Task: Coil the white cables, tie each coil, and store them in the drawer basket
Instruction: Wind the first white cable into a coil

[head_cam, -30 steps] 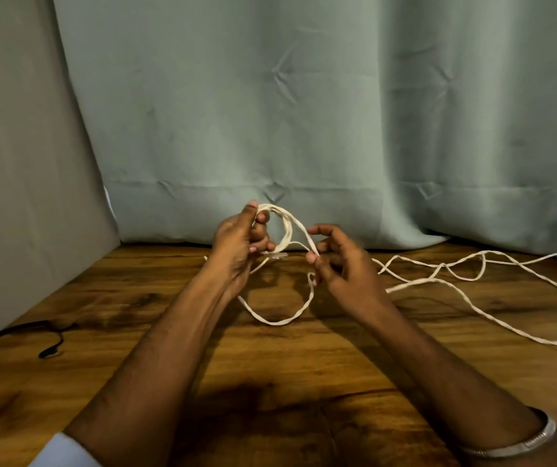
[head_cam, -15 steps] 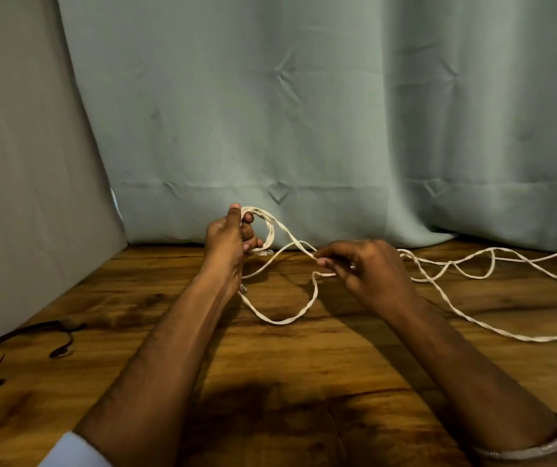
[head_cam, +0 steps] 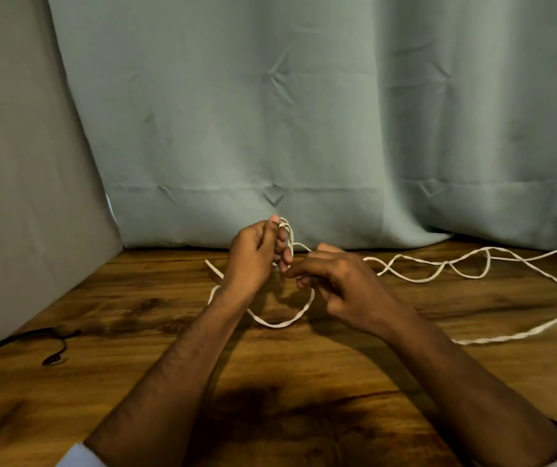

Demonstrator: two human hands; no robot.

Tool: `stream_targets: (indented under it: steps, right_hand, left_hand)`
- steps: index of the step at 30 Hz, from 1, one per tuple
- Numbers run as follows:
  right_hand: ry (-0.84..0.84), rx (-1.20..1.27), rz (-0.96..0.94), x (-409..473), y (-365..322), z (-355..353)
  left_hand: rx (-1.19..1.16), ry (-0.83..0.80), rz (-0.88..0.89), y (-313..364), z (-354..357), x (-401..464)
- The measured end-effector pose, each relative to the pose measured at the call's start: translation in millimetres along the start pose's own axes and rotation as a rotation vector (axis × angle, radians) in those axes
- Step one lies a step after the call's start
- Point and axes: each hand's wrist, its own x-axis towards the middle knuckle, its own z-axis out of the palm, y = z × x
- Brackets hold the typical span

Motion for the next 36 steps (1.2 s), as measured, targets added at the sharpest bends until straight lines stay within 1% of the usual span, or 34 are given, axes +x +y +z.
stream_targets:
  steps: [3,5,7,10,12,13,15,18,21,24,26,28,31,34,36]
  right_hand:
    - [0.078,0.107,0.047,0.2,-0.4,0.3]
    - [0.101,0.125,0.075,2.2,-1.3,1.1]
    - [0.171,0.171,0.139,4.1,-0.6,1.2]
    - [0.338,0.36,0.299,4.0,-0.8,-0.9]
    - [0.396,0.517,0.431,3.8,0.9,-2.8]
    - [0.415,0.602,0.502,3.8,1.8,-4.1]
    - [0.446,0.762,0.637,5.3,2.9,-6.1]
    - [0.399,1.04,0.778,6.1,4.0,-5.6]
    - [0.377,1.217,0.827,9.0,3.6,-3.5]
    - [0.367,1.365,0.822,10.5,4.2,-1.8]
    - [0.346,1.391,0.802,10.0,3.8,0.7]
    - [0.397,1.396,0.793,10.1,2.1,1.5]
    - [0.498,1.376,0.802,11.0,2.3,1.6]
    - [0.53,1.354,0.793,10.9,2.6,4.7]
    - [0.553,1.336,0.805,10.7,3.0,5.8]
  left_hand:
    - [0.105,-0.013,0.026,-3.5,8.3,-1.2]
    - [0.103,-0.062,0.021,-5.3,14.1,-3.8]
    - [-0.023,-0.097,-0.072,-4.6,15.8,-5.7]
    - [-0.196,-0.182,-0.221,0.9,20.2,-11.4]
    - [-0.334,-0.212,-0.32,6.1,28.8,-17.2]
    - [-0.412,-0.214,-0.369,8.0,33.6,-19.0]
    - [-0.503,-0.197,-0.409,11.1,40.9,-20.5]
    - [-0.532,-0.143,-0.388,13.1,42.9,-20.2]
    - [-0.484,-0.117,-0.334,15.7,41.6,-19.0]
    - [-0.467,-0.101,-0.316,12.7,41.0,-18.0]
    - [-0.458,-0.111,-0.318,9.1,42.7,-17.5]
    - [-0.453,-0.099,-0.314,3.7,44.6,-15.3]
    - [-0.509,-0.086,-0.306,-1.0,43.5,-9.2]
    - [-0.545,-0.102,-0.343,-1.7,41.5,-7.8]
    - [-0.56,-0.145,-0.373,1.4,41.5,-8.4]
